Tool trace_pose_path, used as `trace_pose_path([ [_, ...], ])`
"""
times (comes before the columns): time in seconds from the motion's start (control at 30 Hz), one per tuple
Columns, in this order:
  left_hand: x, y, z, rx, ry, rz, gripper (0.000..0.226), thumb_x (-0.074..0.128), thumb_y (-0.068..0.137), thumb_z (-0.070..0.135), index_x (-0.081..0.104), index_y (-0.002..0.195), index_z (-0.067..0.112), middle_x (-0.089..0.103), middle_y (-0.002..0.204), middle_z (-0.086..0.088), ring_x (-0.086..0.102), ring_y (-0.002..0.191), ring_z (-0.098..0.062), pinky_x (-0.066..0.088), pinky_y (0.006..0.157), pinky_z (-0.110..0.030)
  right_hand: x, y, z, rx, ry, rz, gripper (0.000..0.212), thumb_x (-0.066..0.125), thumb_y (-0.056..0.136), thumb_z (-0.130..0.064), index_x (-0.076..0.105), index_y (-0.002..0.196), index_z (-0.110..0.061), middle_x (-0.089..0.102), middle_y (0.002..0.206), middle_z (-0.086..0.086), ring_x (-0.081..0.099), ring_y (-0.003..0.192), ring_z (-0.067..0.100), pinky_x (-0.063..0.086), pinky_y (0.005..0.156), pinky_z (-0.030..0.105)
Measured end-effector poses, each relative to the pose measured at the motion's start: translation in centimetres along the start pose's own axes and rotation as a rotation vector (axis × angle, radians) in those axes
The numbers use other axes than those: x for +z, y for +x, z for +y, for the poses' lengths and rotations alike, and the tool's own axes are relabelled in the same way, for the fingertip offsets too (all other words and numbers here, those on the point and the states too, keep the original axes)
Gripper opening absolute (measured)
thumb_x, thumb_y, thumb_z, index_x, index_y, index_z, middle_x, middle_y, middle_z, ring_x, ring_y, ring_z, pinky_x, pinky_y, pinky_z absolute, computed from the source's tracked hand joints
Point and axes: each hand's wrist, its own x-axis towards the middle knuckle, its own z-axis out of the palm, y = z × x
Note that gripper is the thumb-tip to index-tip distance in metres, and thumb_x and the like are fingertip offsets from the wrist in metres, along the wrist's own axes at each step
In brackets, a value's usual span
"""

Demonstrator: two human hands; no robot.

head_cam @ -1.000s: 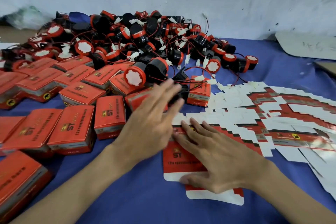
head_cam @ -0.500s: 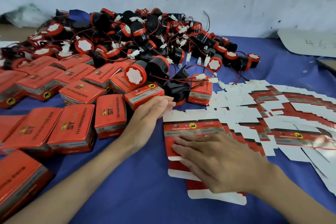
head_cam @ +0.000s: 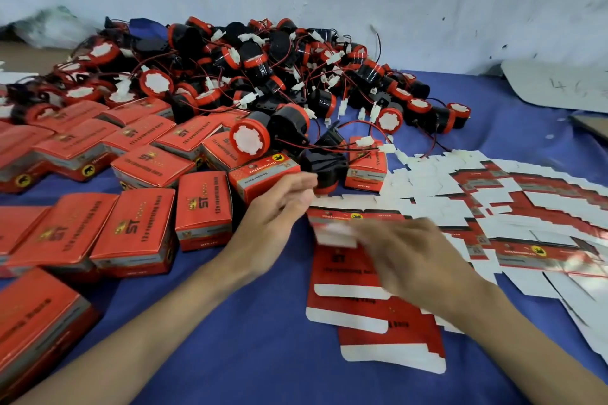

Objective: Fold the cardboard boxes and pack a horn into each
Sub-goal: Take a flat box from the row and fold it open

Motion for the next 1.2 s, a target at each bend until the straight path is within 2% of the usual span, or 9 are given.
trace_pose_path([
  [0.17,0.0,0.1,0.6,0.068,-0.212,0.092,0.069,0.059,0.078,0.061,0.039,0.138,0.033,0.052,0.138,0.015,0.047,0.128,-0.001,0.043,0.103,-0.022,-1.8,1.4,1.5,0.610,0.108,0.819,0.028,0.034,0.098,-0.010,0.047,0.074,-0.009,0.043,0.057,-0.005,0.039,0.049,0.001,0.027,0.048,0.013],
  [0.23,0.1,0.2,1.0,0.026,-0.286,0.088,0.076,0.069,0.066,0.069,0.047,0.130,0.035,0.061,0.126,0.012,0.058,0.117,-0.006,0.052,0.090,-0.027,-1.5,1.7,2.1,0.819,0.414,0.790,0.034,0.034,0.101,-0.016,0.040,0.068,-0.012,0.039,0.057,-0.002,0.040,0.052,-0.001,0.032,0.049,0.012],
  [0.37,0.1,-0.2,1.7,-0.109,-0.475,-0.080,0.027,0.061,0.082,0.039,0.072,0.106,0.033,0.073,0.101,0.004,0.070,0.091,-0.012,0.055,0.065,-0.024,1.3,1.3,2.3,1.095,0.760,0.458,0.037,0.037,0.101,-0.018,0.045,0.084,0.014,0.051,0.081,0.033,0.048,0.072,0.025,0.043,0.061,0.043],
  [0.53,-0.5,-0.1,2.2,-0.230,-0.683,-0.221,0.033,0.056,0.085,0.044,0.070,0.111,0.029,0.070,0.114,-0.005,0.068,0.102,-0.022,0.057,0.073,-0.031,1.6,1.3,2.2,1.151,0.760,0.457,0.029,0.039,0.101,-0.022,0.064,0.096,-0.009,0.069,0.083,0.000,0.065,0.077,0.015,0.052,0.060,0.024],
  [0.8,-1.3,-0.1,1.3,-0.253,-0.463,-0.339,0.037,0.070,0.073,0.014,0.065,0.109,0.023,0.073,0.100,0.000,0.070,0.093,-0.018,0.059,0.071,-0.033,1.9,1.3,2.1,1.300,1.023,0.357,0.024,0.039,0.102,-0.020,0.059,0.102,-0.033,0.070,0.099,0.001,0.070,0.087,0.016,0.060,0.069,0.038],
  [0.9,-0.8,-0.4,0.9,-0.196,-0.264,-0.361,0.029,0.066,0.080,0.016,0.057,0.107,0.023,0.074,0.095,0.002,0.071,0.092,-0.016,0.060,0.072,-0.033,1.4,1.3,2.3,1.274,1.096,0.305,0.026,0.038,0.103,-0.021,0.062,0.107,-0.033,0.072,0.091,-0.001,0.070,0.075,0.011,0.055,0.052,0.028],
  [1.0,-0.8,-0.5,1.4,-0.142,-0.232,-0.348,0.024,0.058,0.084,0.010,0.056,0.104,0.022,0.073,0.088,0.008,0.070,0.086,-0.009,0.057,0.066,-0.024,0.4,1.4,2.6,1.183,1.067,0.236,0.027,0.038,0.103,-0.023,0.061,0.114,-0.030,0.071,0.101,0.003,0.068,0.089,0.021,0.054,0.064,0.029],
  [1.1,-1.1,-0.5,2.4,-0.134,-0.199,-0.418,0.025,0.053,0.089,-0.001,0.054,0.106,0.017,0.068,0.072,0.016,0.063,0.067,0.005,0.047,0.056,-0.010,-1.2,1.5,3.0,0.735,0.366,0.239,0.031,0.047,0.098,-0.031,0.054,0.128,-0.027,0.050,0.135,-0.003,0.046,0.124,0.012,0.040,0.099,0.026],
  [1.2,-0.8,-0.9,3.1,-0.143,-0.152,-0.534,0.031,0.053,0.088,-0.001,0.059,0.104,0.026,0.062,0.069,0.015,0.057,0.064,0.005,0.044,0.055,-0.008,-2.3,1.6,2.1,0.276,0.326,0.065,0.048,0.051,0.091,-0.039,0.049,0.134,-0.019,0.036,0.148,0.007,0.033,0.138,0.017,0.035,0.109,0.039],
])
